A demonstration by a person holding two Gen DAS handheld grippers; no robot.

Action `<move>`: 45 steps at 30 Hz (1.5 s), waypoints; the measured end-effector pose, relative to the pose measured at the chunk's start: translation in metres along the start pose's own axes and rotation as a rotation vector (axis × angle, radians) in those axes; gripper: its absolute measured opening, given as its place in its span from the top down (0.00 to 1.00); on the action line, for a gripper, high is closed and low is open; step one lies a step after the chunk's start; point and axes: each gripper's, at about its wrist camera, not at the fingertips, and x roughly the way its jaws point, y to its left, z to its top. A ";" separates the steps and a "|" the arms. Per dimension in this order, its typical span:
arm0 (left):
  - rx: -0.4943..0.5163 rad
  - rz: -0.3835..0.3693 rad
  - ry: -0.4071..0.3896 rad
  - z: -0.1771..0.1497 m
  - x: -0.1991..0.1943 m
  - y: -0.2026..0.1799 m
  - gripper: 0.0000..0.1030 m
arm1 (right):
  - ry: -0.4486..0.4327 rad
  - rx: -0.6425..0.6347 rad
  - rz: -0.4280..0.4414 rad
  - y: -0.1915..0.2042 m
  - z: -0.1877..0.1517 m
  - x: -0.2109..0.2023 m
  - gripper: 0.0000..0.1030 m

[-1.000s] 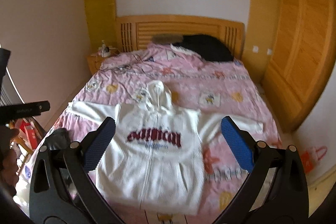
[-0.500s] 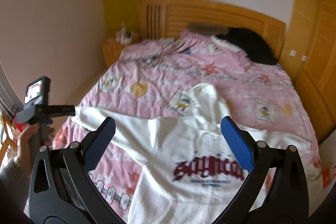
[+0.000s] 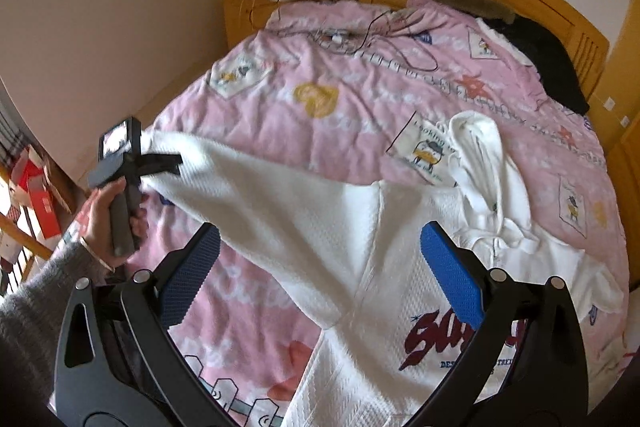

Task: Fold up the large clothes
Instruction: 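Reach down and grasp the hoodie sleeve cuff with the left tool, then carry the held sleeve across the hoodie front and open the left tool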

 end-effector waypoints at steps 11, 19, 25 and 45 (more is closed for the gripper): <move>-0.085 -0.085 0.015 0.063 0.029 0.005 0.30 | 0.080 -0.039 -0.018 0.015 -0.013 0.053 0.05; 0.033 -0.021 -0.038 0.059 0.017 -0.010 0.80 | 0.076 -0.077 0.022 0.031 -0.008 0.125 0.05; 0.108 0.026 -0.091 0.052 0.002 -0.023 0.90 | 0.131 -0.091 0.028 0.061 -0.005 0.217 0.05; 0.412 -0.049 -0.418 -0.039 -0.166 -0.143 0.91 | 0.189 0.082 0.003 0.017 -0.068 0.250 0.15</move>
